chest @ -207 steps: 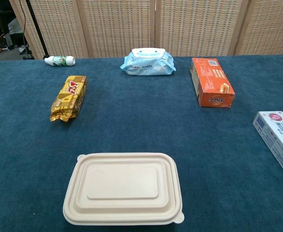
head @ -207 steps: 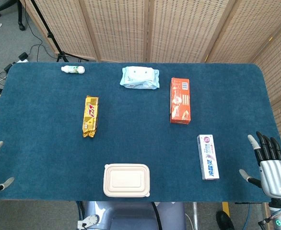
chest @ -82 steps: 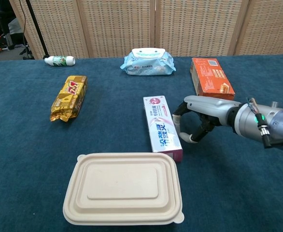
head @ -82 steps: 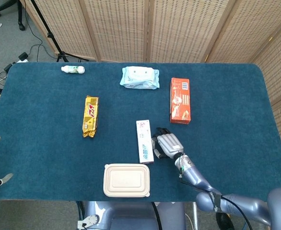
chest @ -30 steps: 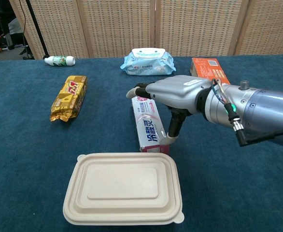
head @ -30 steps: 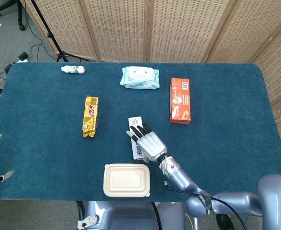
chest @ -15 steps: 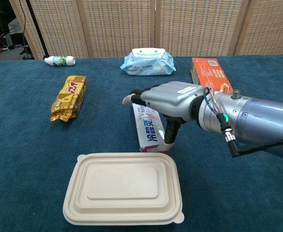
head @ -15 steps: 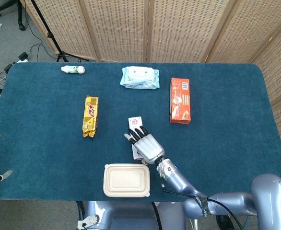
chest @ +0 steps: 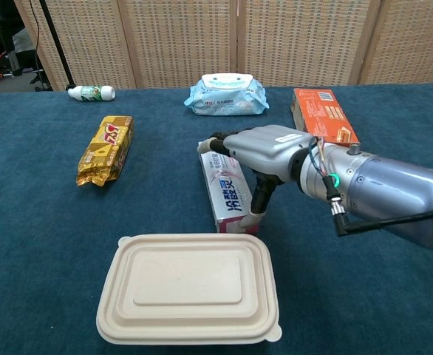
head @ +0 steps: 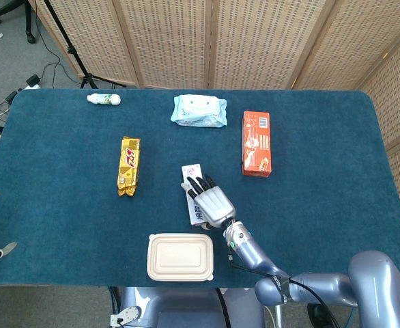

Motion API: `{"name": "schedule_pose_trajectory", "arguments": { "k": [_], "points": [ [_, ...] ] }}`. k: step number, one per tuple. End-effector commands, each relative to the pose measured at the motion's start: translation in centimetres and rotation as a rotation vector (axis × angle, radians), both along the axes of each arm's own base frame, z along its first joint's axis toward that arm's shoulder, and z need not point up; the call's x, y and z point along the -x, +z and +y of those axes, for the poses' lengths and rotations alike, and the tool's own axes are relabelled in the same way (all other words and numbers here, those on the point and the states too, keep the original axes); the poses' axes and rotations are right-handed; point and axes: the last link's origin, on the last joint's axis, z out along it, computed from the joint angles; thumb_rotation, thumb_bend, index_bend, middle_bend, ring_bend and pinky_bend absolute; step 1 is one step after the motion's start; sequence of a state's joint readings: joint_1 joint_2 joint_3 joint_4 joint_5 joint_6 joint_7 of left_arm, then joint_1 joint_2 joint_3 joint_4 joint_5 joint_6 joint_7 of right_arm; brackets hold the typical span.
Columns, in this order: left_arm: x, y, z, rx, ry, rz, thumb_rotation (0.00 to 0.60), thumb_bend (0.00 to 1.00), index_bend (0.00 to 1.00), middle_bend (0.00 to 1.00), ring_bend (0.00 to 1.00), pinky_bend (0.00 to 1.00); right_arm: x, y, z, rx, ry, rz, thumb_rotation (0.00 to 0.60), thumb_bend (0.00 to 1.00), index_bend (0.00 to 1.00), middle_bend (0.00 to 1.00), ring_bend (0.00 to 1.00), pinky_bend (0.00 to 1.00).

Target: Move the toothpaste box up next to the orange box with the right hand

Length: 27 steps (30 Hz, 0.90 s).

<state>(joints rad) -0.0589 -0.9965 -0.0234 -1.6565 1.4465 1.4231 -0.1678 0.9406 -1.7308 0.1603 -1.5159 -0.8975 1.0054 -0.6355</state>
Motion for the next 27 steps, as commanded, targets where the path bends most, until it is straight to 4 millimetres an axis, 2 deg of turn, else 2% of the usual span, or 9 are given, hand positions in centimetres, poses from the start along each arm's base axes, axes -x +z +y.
{"name": "schedule_pose_trajectory", "arguments": {
  "k": [1,8,20,27],
  "points": [
    [0.0,0.0,0.0,0.000,0.000,0.000,0.600,0.00,0.00,0.00,0.00,0.00,0.2,0.1,-0.7,0.020,-0.039,-0.042,0.600,0.00,0.00,0.00,0.00,0.00],
    [0.0,-0.3,0.2,0.010,0.008,0.006,0.600,0.00,0.00,0.00,0.00,0.00,0.5,0.5,-2.6,0.082,-0.111,-0.121,0.600,0.00,0.00,0.00,0.00,0.00],
    [0.2,-0.5,0.7,0.017,0.023,0.006,0.600,0.00,0.00,0.00,0.00,0.00,-1.0,-0.9,-4.0,0.118,-0.129,-0.153,0.600,0.00,0.00,0.00,0.00,0.00],
    [0.4,-0.3,0.9,0.015,0.031,-0.004,0.600,0.00,0.00,0.00,0.00,0.00,-1.3,-1.4,-5.9,0.218,-0.164,-0.174,0.600,0.00,0.00,0.00,0.00,0.00]
  ]
}}
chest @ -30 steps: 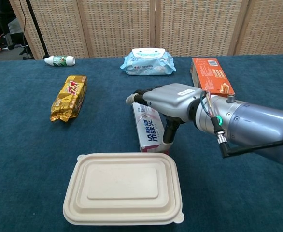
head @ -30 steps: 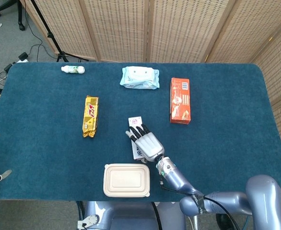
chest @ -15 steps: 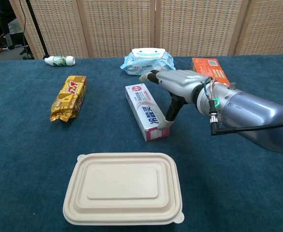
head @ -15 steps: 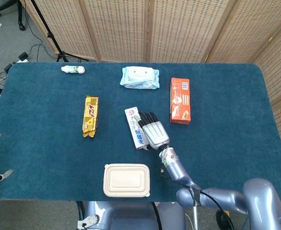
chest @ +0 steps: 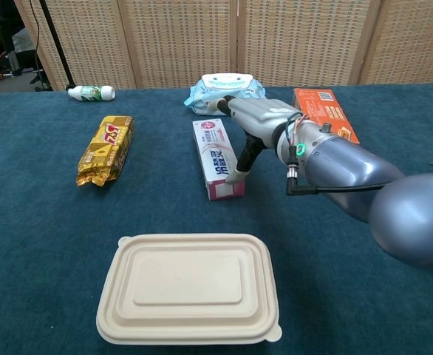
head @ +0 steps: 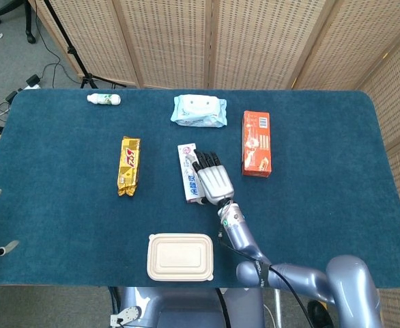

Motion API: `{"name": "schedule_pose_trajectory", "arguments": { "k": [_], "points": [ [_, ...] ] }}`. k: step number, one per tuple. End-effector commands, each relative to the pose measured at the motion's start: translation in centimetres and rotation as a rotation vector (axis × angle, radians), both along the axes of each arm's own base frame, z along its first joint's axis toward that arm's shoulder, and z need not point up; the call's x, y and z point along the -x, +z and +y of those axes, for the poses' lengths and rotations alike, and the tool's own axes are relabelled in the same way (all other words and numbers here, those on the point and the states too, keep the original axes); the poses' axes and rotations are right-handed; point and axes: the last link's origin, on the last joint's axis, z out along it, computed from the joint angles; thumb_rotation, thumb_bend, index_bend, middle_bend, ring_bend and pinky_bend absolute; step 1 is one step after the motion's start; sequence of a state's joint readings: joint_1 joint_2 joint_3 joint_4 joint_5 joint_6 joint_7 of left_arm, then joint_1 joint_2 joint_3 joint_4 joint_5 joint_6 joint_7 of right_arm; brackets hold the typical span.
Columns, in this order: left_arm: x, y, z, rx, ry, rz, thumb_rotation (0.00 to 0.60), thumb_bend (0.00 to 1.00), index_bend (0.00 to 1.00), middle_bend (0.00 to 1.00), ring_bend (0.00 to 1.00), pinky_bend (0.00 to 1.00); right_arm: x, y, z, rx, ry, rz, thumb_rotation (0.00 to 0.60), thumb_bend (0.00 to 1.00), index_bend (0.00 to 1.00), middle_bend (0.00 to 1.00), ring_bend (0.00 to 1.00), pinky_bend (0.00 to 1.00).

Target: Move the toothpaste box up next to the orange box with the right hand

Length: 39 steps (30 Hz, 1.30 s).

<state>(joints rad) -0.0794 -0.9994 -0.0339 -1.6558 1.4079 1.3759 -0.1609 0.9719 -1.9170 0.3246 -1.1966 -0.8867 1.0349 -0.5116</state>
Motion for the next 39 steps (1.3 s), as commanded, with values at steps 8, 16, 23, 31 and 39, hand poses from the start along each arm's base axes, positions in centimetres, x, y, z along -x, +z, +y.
{"name": "schedule_pose_trajectory", "arguments": {
  "k": [8,16,23,31,39],
  "points": [
    [0.1,-0.1,0.3,0.010,0.005,-0.004,0.600,0.00,0.00,0.00,0.00,0.00,0.3,-0.6,-2.8,0.094,-0.088,-0.011,0.600,0.00,0.00,0.00,0.00,0.00],
    [0.3,0.0,0.5,0.005,0.017,-0.006,0.600,0.00,0.00,0.00,0.00,0.00,-0.3,0.0,-3.8,0.155,-0.095,-0.036,0.600,0.00,0.00,0.00,0.00,0.00],
    [0.2,-0.3,0.4,0.018,0.012,0.000,0.600,0.00,0.00,0.00,0.00,0.00,-0.4,3.8,-2.4,0.170,-0.028,-0.044,0.600,0.00,0.00,0.00,0.00,0.00],
    [-0.3,-0.7,0.0,0.031,-0.022,0.009,0.600,0.00,0.00,0.00,0.00,0.00,2.9,11.7,-0.2,0.252,0.064,-0.033,0.600,0.00,0.00,0.00,0.00,0.00],
    [-0.4,-0.9,-0.1,0.031,-0.038,0.021,0.600,0.00,0.00,0.00,0.00,0.00,10.1,17.7,3.1,0.302,0.088,-0.033,0.600,0.00,0.00,0.00,0.00,0.00]
  ]
}}
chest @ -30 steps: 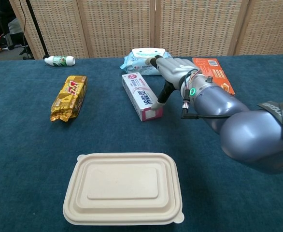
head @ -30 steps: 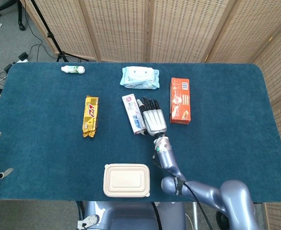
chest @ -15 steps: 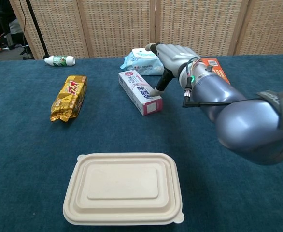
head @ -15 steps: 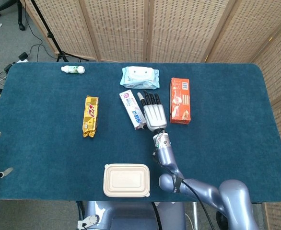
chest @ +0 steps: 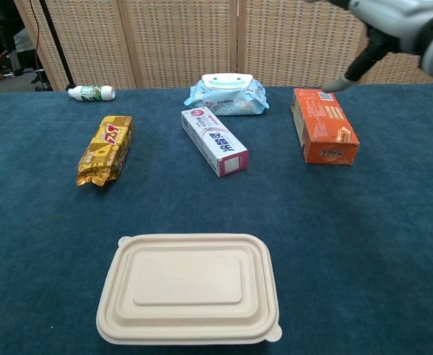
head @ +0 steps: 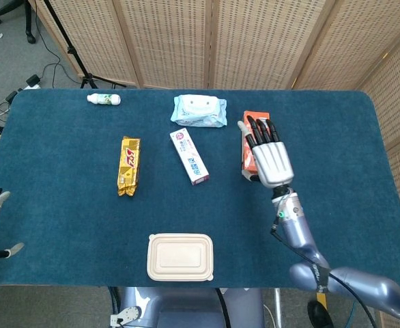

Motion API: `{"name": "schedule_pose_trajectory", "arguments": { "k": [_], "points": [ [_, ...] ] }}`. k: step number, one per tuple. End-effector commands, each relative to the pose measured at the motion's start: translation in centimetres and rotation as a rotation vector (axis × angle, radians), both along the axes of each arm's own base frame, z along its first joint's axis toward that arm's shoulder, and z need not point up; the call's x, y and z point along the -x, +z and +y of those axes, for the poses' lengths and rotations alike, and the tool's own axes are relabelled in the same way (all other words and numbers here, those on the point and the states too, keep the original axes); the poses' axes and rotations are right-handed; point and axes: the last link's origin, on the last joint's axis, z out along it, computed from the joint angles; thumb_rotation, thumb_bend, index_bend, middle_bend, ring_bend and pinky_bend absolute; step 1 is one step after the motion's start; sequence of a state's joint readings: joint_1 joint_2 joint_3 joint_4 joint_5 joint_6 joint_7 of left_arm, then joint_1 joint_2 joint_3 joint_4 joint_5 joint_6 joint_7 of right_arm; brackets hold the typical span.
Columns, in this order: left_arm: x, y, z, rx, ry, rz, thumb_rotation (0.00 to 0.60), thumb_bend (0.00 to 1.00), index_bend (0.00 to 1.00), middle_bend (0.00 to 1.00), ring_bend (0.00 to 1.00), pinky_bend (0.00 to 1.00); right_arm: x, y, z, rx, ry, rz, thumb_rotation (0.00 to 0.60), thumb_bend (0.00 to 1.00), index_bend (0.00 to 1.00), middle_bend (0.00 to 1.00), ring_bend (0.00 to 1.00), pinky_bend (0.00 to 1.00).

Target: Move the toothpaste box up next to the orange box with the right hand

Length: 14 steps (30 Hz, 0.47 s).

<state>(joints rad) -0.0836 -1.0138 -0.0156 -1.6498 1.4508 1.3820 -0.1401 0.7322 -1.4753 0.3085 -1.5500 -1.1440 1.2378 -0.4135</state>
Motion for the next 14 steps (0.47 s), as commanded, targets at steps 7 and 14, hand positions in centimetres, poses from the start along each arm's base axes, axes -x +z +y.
{"name": "schedule_pose_trajectory", "arguments": {
  "k": [7,14],
  "points": [
    [-0.3,-0.4,0.0,-0.006,-0.016,0.010,0.600,0.00,0.00,0.00,0.00,0.00,12.1,6.6,8.6,0.066,-0.055,-0.052,0.600,0.00,0.00,0.00,0.00,0.00],
    [-0.5,-0.8,-0.4,0.001,-0.041,0.019,0.600,0.00,0.00,0.00,0.00,0.00,15.7,7.8,13.5,0.052,-0.150,-0.086,0.600,0.00,0.00,0.00,0.00,0.00]
  ]
}}
